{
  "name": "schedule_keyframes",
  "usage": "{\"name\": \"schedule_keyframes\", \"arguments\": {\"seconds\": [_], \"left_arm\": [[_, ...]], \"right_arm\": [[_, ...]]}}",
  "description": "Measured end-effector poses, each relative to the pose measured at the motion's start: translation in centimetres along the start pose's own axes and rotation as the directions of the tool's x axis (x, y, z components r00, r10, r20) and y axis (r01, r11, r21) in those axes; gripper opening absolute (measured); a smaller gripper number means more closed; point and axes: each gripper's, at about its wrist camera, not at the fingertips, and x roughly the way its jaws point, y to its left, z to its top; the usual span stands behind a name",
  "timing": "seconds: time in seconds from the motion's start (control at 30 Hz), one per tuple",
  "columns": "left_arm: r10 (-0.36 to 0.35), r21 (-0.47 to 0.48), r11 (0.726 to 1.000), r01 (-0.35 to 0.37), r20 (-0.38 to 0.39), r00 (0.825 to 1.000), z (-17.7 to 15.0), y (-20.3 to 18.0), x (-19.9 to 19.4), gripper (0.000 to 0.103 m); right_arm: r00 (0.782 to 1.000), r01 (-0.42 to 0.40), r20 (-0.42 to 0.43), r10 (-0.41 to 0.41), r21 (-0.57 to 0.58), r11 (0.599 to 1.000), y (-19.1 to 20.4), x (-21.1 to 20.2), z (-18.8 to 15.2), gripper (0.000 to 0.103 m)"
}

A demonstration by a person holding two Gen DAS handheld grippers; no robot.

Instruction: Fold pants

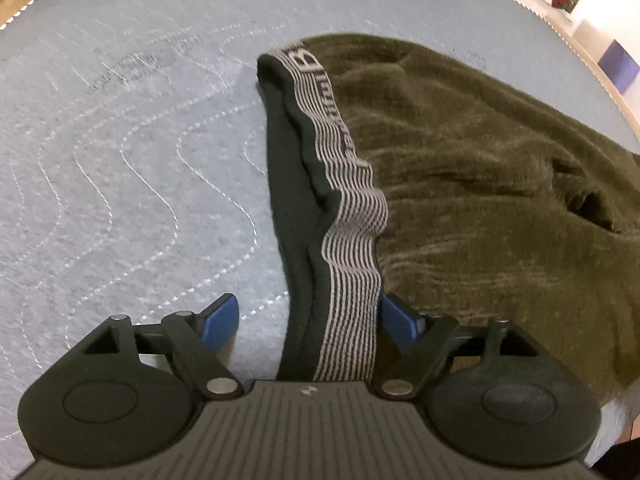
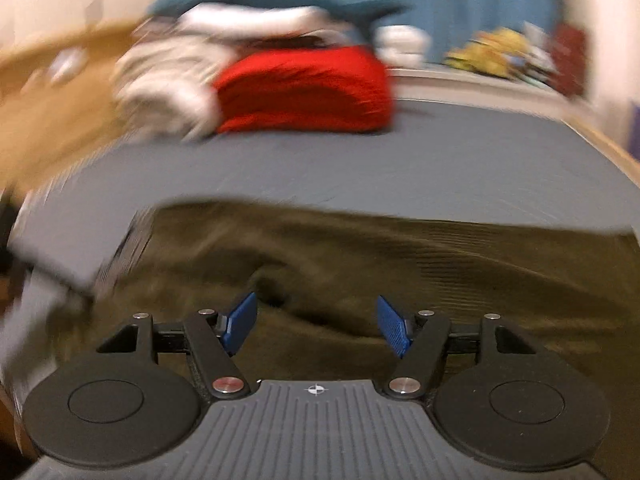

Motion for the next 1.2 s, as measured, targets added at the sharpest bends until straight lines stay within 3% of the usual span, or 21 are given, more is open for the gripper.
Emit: {"name": "schedule_keyframes", "arguments": {"seconds": [0.13, 0.2, 0.3, 0.4, 0.47, 0.53, 0.67, 0.8, 0.87, 0.93, 0.97, 1.07, 1.2], "left_arm": [[-0.007, 0.031, 0.999, 0.008, -0.02, 1.0, -0.6, -0.7, 0.5, 0.088], [0.001, 0.052, 0.999, 0.0, -0.018, 1.0, -0.8, -1.0, 0.6, 0.089], [0.003, 0.062, 0.998, -0.002, -0.016, 1.0, -0.9, -1.2, 0.7, 0.089], [0.004, 0.07, 0.998, -0.003, -0.013, 1.0, -1.1, -1.3, 0.5, 0.087], [-0.004, 0.084, 0.996, 0.004, -0.007, 1.0, -1.0, -1.6, 0.6, 0.08], [-0.025, 0.102, 0.994, 0.025, -0.002, 1.0, -1.1, -2.0, 0.4, 0.061], [0.011, 0.185, 0.983, -0.016, 0.03, 0.999, -1.7, -3.4, -0.5, 0.049], [0.02, 0.203, 0.979, -0.031, 0.054, 0.998, -2.1, -3.5, -1.0, 0.04], [0.016, 0.2, 0.979, -0.029, 0.066, 0.998, -2.2, -3.4, -1.5, 0.037], [0.01, 0.196, 0.98, -0.026, 0.08, 0.997, -2.2, -3.3, -2.3, 0.033], [0.005, 0.192, 0.981, -0.022, 0.088, 0.996, -2.2, -3.3, -2.7, 0.032], [-0.014, 0.173, 0.985, -0.005, 0.112, 0.994, -2.2, -2.7, -4.2, 0.029], [-0.013, 0.16, 0.987, -0.007, 0.121, 0.993, -2.5, -2.0, -6.2, 0.028]], "right_arm": [[0.994, -0.072, -0.088, 0.059, -0.146, 0.987, 3.8, 1.8, -2.0, 0.063], [0.989, -0.111, -0.12, 0.083, -0.251, 0.962, 5.9, 2.2, -3.9, 0.062], [0.973, -0.216, -0.163, 0.162, -0.407, 0.888, 8.7, 2.0, -5.8, 0.062], [0.949, -0.31, -0.222, 0.222, -0.548, 0.777, 11.5, 1.5, -7.8, 0.063], [0.934, -0.353, -0.267, 0.237, -0.59, 0.726, 12.5, 1.1, -8.8, 0.063], [0.931, -0.36, -0.289, 0.224, -0.606, 0.71, 13.0, 1.5, -9.6, 0.064], [0.915, -0.394, -0.316, 0.25, -0.57, 0.721, 13.0, 1.6, -8.7, 0.064], [0.88, -0.471, -0.356, 0.314, -0.57, 0.674, 14.0, 1.2, -9.4, 0.063], [0.885, -0.463, -0.346, 0.31, -0.598, 0.654, 14.6, 1.3, -9.8, 0.061], [0.888, -0.457, -0.345, 0.304, -0.591, 0.664, 14.6, 1.5, -9.5, 0.035], [0.893, -0.446, -0.344, 0.29, -0.59, 0.673, 14.7, 1.8, -9.4, 0.016], [0.894, -0.444, -0.347, 0.284, -0.593, 0.672, 14.8, 2.2, -9.0, 0.008], [0.892, -0.452, -0.325, 0.316, -0.609, 0.651, 15.0, 1.5, -8.8, 0.006]]}}
